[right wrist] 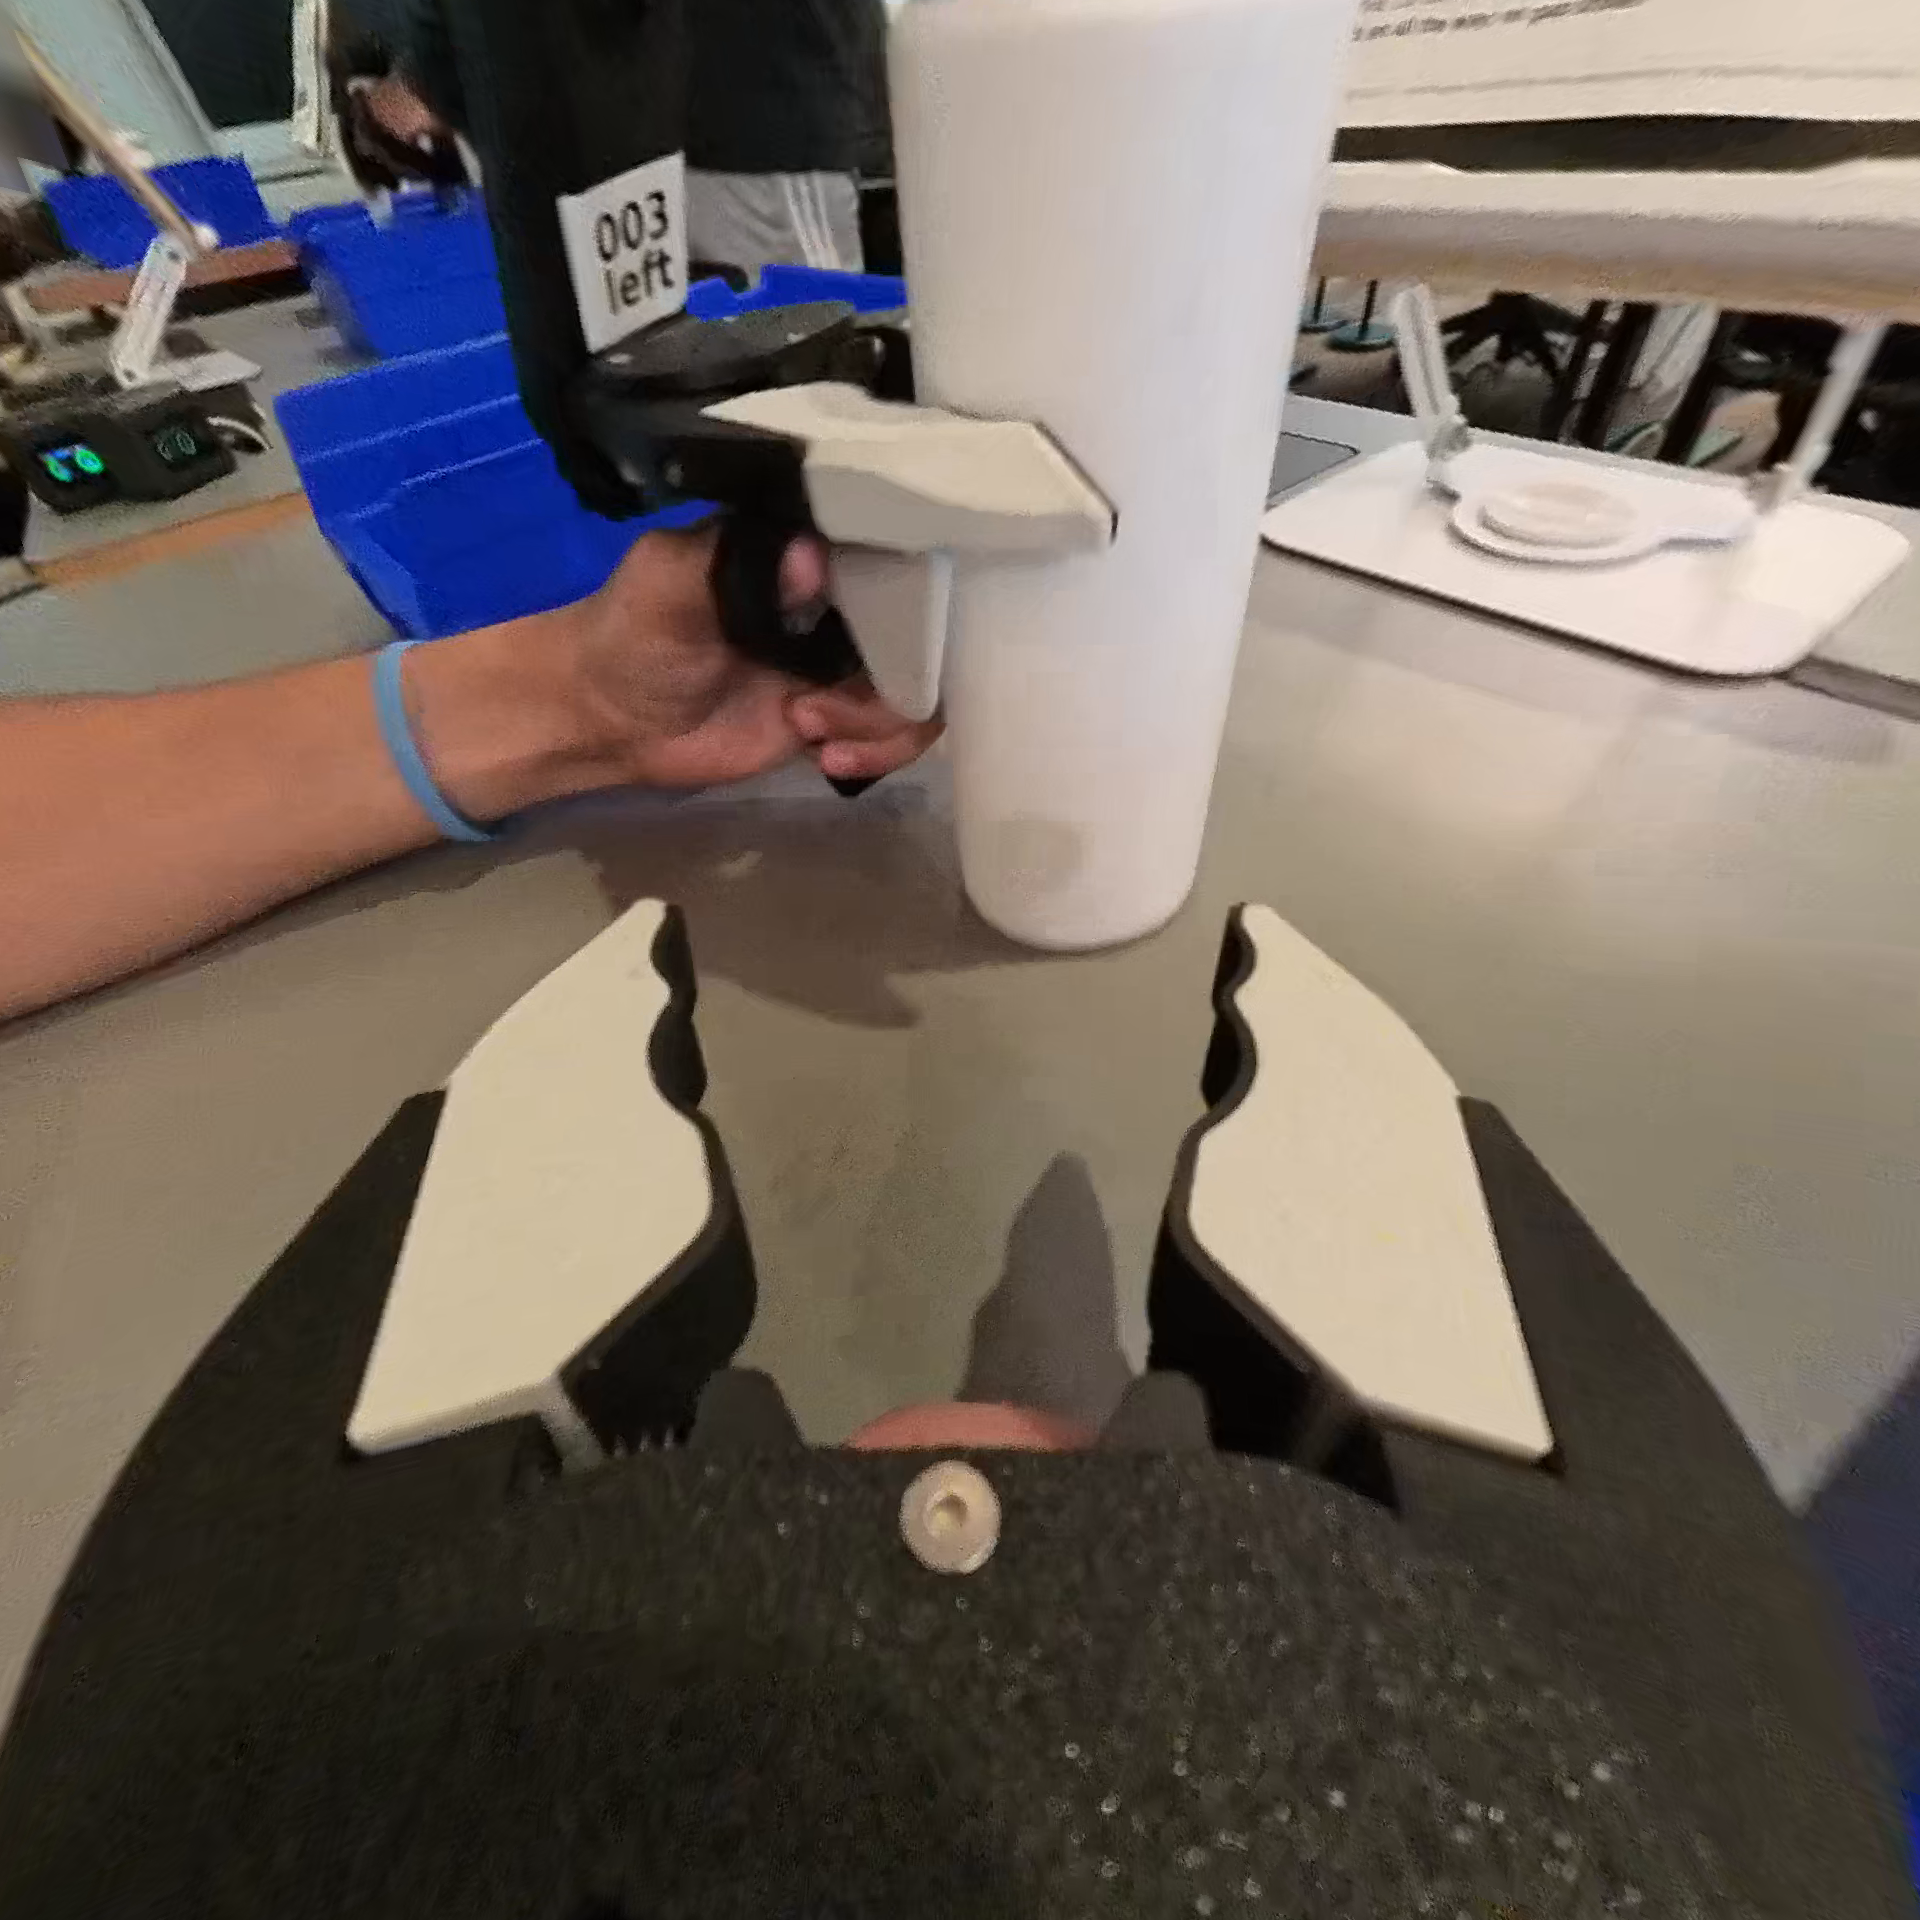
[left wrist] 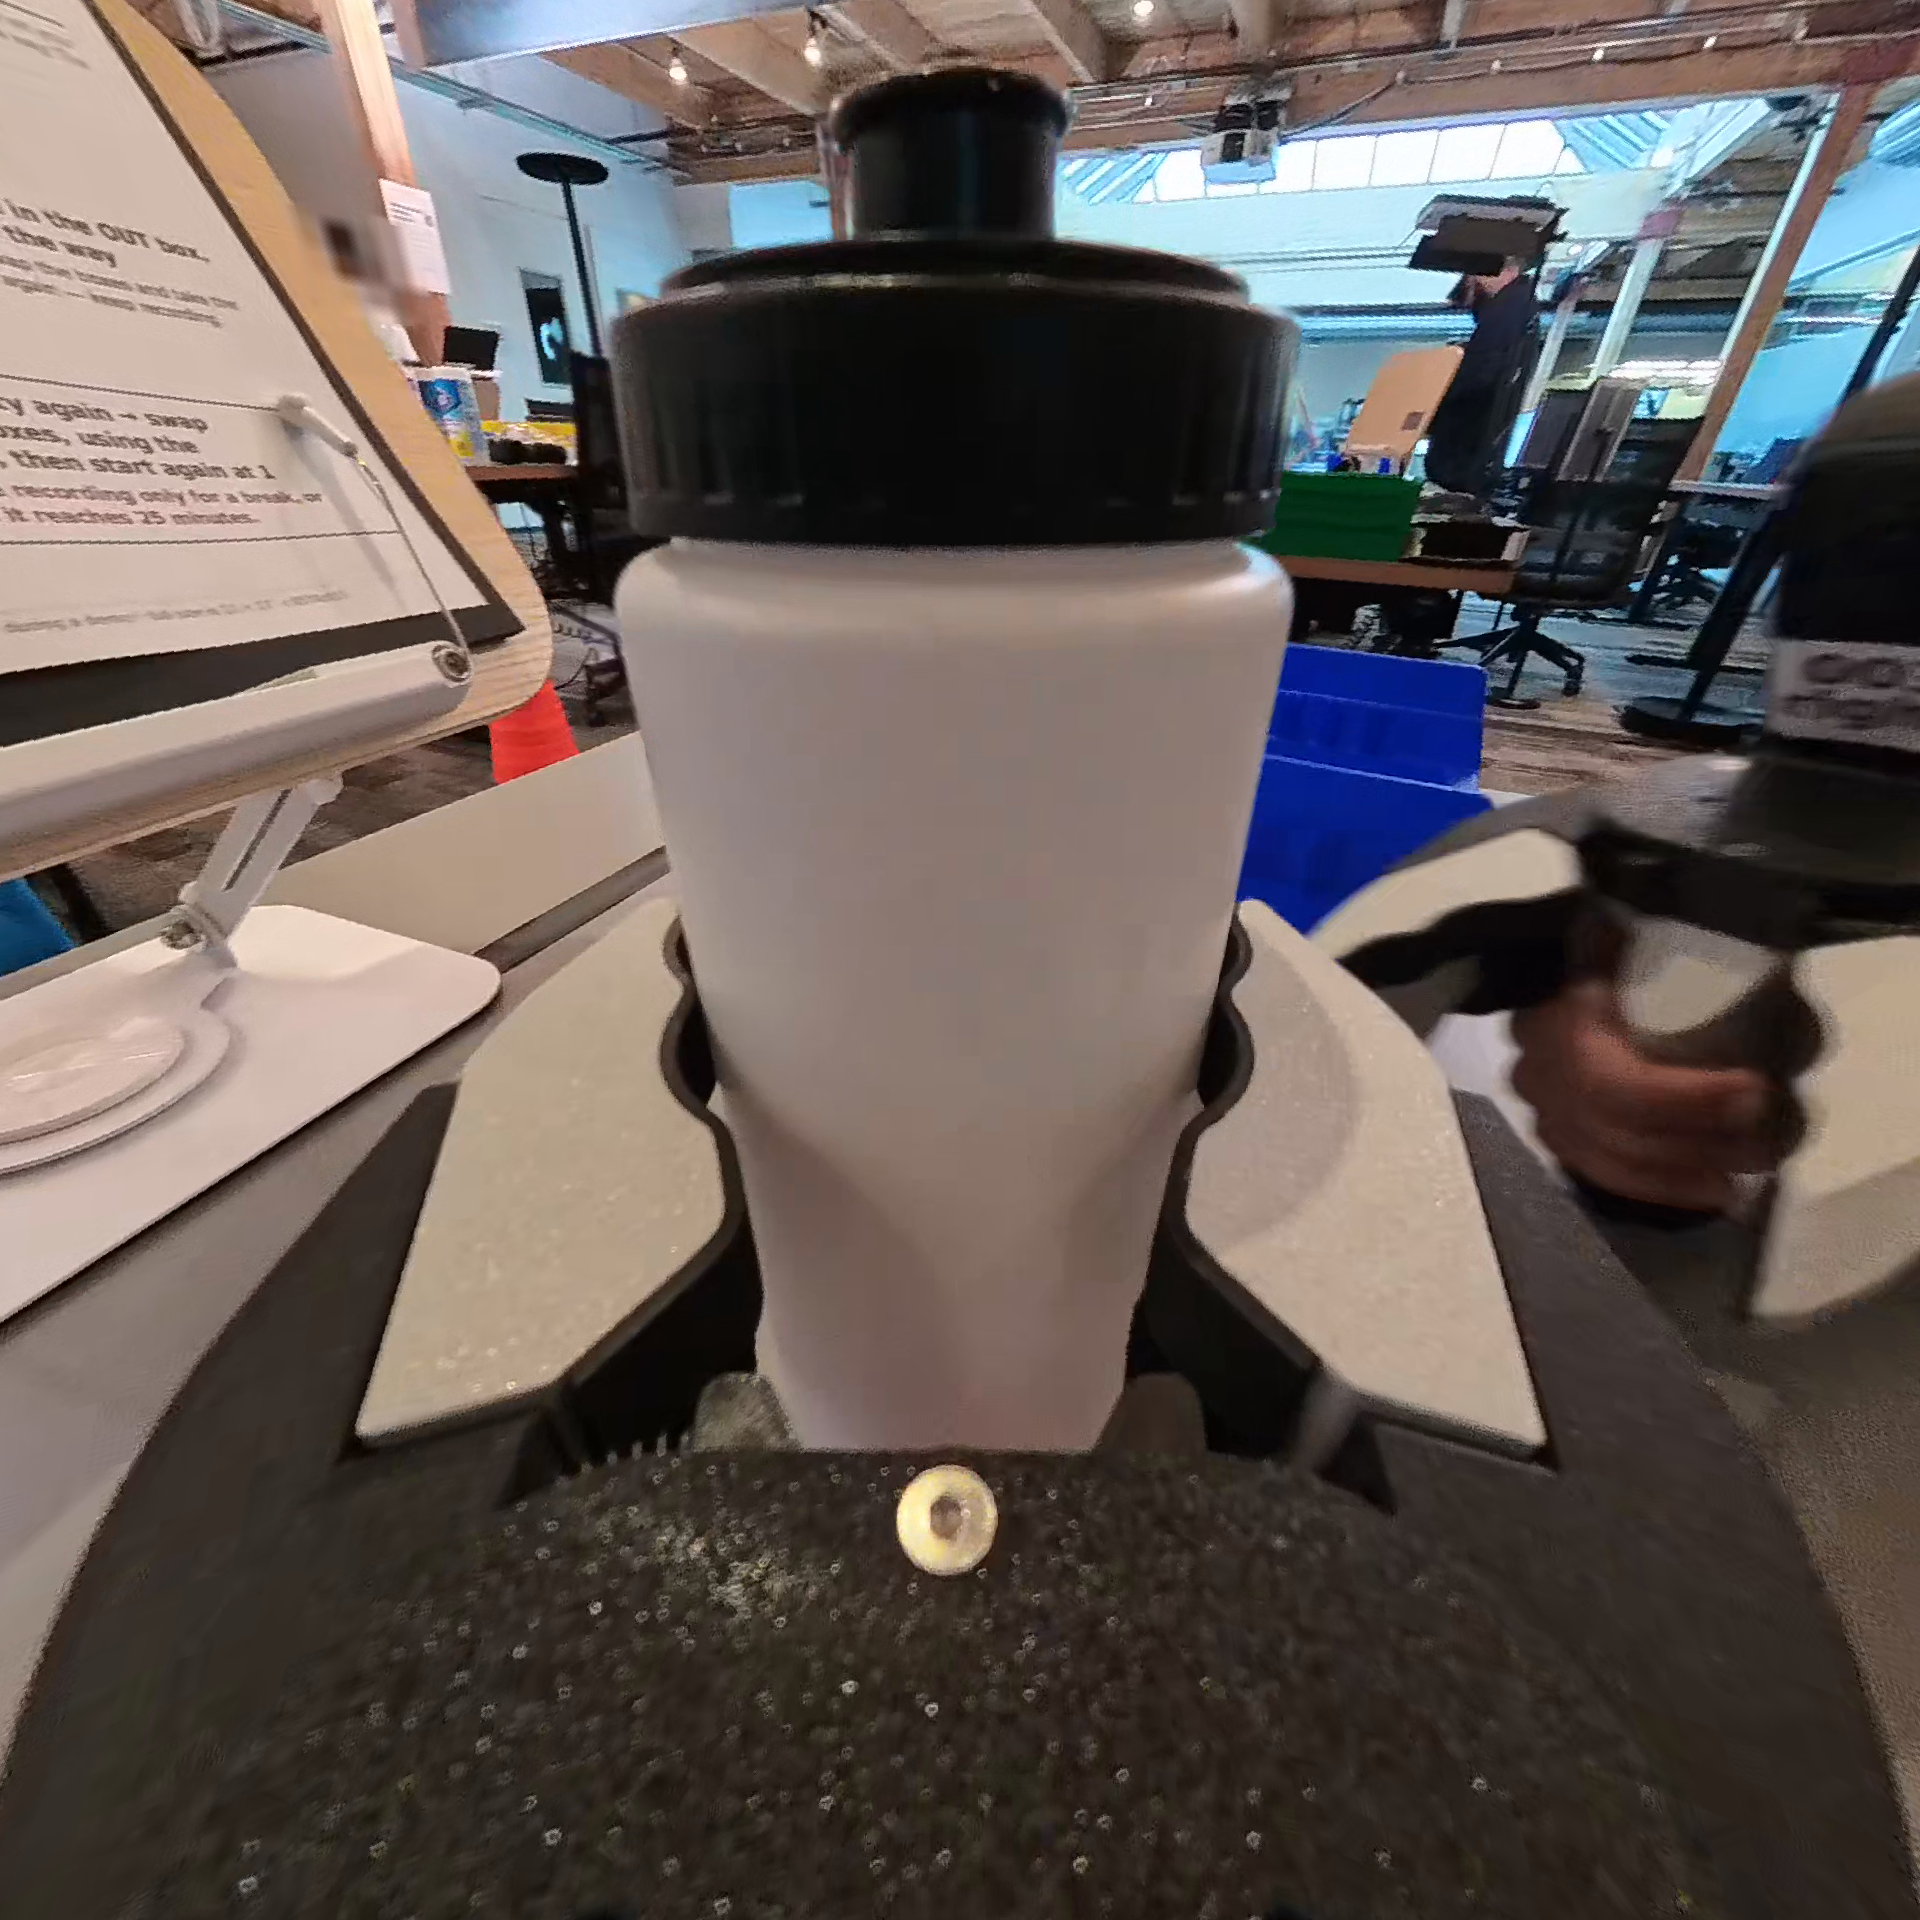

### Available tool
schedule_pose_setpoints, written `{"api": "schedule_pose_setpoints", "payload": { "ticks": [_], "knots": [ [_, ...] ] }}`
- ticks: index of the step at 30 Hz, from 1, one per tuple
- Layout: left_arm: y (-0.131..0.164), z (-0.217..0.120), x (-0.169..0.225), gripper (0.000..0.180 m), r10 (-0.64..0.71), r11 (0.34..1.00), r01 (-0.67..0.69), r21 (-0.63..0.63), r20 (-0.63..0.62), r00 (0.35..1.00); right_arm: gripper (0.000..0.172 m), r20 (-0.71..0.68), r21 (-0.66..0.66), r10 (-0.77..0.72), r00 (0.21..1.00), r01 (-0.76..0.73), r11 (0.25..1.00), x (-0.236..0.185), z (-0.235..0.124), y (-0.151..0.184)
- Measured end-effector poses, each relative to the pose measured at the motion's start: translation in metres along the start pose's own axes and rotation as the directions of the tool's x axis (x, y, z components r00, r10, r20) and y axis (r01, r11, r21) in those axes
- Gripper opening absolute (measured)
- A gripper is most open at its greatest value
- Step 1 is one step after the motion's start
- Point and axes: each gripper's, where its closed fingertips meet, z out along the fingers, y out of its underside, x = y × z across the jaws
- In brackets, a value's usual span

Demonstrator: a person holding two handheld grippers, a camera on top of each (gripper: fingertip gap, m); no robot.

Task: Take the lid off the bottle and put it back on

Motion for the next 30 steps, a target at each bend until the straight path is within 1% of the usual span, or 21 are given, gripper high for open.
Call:
{"api": "schedule_pose_setpoints", "payload": {
  "ticks": [2, 4, 5, 6, 8, 9, 10, 11, 14, 15, 17, 19, 20, 21, 22, 24, 26, 28, 30],
  "knots": [
    [0.0, -0.001, 0.002, 0.092, 0.007, 1.0, -0.006, 0.004, -0.024, 1.0, 0.095, 0.013, -0.013, -0.051, 0.999, 0.051, 0.999, 0.012, 0.03, -0.005],
    [0.001, -0.003, 0.004, 0.092, 0.011, 1.0, -0.011, -0.003, -0.037, 0.999, 0.098, 0.023, -0.051, -0.068, 0.997, 0.069, 0.996, 0.025, 0.055, -0.007],
    [0.001, -0.004, 0.004, 0.092, 0.012, 1.0, -0.012, -0.009, -0.044, 0.999, 0.097, 0.044, -0.039, -0.075, 0.996, 0.077, 0.996, 0.028, 0.065, -0.012],
    [0.002, -0.005, 0.005, 0.092, 0.012, 1.0, -0.012, -0.015, -0.053, 0.999, 0.099, 0.083, -0.03, -0.09, 0.993, 0.093, 0.995, 0.028, 0.072, -0.016],
    [0.002, -0.007, 0.008, 0.092, 0.007, 0.999, -0.009, -0.032, -0.083, 0.997, 0.111, 0.167, -0.031, -0.122, 0.978, 0.129, 0.991, 0.023, 0.086, -0.019],
    [0.003, -0.009, 0.009, 0.092, -0.003, 0.999, -0.001, -0.038, -0.103, 0.995, 0.111, 0.22, -0.021, -0.135, 0.966, 0.143, 0.99, 0.017, 0.09, -0.02],
    [0.003, -0.011, 0.011, 0.092, -0.013, 0.999, 0.008, -0.04, -0.119, 0.993, 0.107, 0.276, -0.011, -0.143, 0.951, 0.152, 0.988, 0.01, 0.093, -0.021],
    [0.003, -0.012, 0.012, 0.092, -0.019, 0.999, 0.014, -0.039, -0.132, 0.991, 0.108, 0.31, -0.011, -0.149, 0.939, 0.161, 0.987, 0.006, 0.096, -0.021],
    [0.001, -0.015, 0.011, 0.092, -0.032, 0.999, 0.027, -0.034, -0.137, 0.99, 0.107, 0.366, -0.006, -0.152, 0.918, 0.166, 0.986, 0.001, 0.1, -0.022],
    [0.002, -0.015, 0.011, 0.091, -0.034, 0.999, 0.028, -0.046, -0.134, 0.99, 0.107, 0.378, -0.011, -0.144, 0.914, 0.16, 0.987, 0.0, 0.1, -0.022],
    [0.003, -0.016, 0.011, 0.091, -0.046, 0.993, 0.032, -0.113, -0.124, 0.991, 0.107, 0.395, -0.01, -0.135, 0.909, 0.151, 0.989, -0.002, 0.1, -0.022],
    [0.001, -0.019, 0.014, 0.091, -0.061, 0.988, 0.038, -0.151, -0.15, 0.987, 0.105, 0.43, -0.013, -0.129, 0.894, 0.149, 0.989, -0.008, 0.099, -0.021],
    [-0.002, -0.021, 0.016, 0.091, -0.066, 0.989, 0.044, -0.14, -0.163, 0.984, 0.102, 0.436, -0.014, -0.138, 0.889, 0.16, 0.987, -0.009, 0.098, -0.02],
    [-0.007, -0.022, 0.016, 0.091, -0.079, 0.992, 0.061, -0.108, -0.173, 0.982, 0.091, 0.419, -0.016, -0.145, 0.896, 0.167, 0.986, -0.007, 0.099, -0.02],
    [-0.015, -0.024, 0.016, 0.091, -0.099, 0.994, 0.088, -0.065, -0.182, 0.978, 0.087, 0.409, -0.014, -0.154, 0.9, 0.175, 0.984, -0.006, 0.099, -0.02],
    [-0.025, -0.027, 0.017, 0.087, -0.137, 0.991, 0.136, -0.021, -0.206, 0.969, 0.087, 0.391, 0.009, -0.176, 0.903, 0.188, 0.982, -0.004, 0.099, -0.023],
    [-0.025, -0.027, 0.02, 0.09, -0.143, 0.99, 0.138, -0.039, -0.222, 0.965, 0.094, 0.354, 0.023, -0.183, 0.917, 0.187, 0.982, 0.001, 0.1, -0.028],
    [-0.026, -0.028, 0.021, 0.084, -0.119, 0.993, 0.113, -0.041, -0.221, 0.968, 0.093, 0.365, 0.047, -0.17, 0.915, 0.165, 0.985, -0.001, 0.097, -0.036],
    [-0.032, -0.028, 0.02, 0.084, -0.113, 0.994, 0.111, -0.023, -0.211, 0.971, 0.089, 0.35, 0.099, -0.172, 0.921, 0.146, 0.984, 0.001, 0.091, -0.051]
  ]
}}
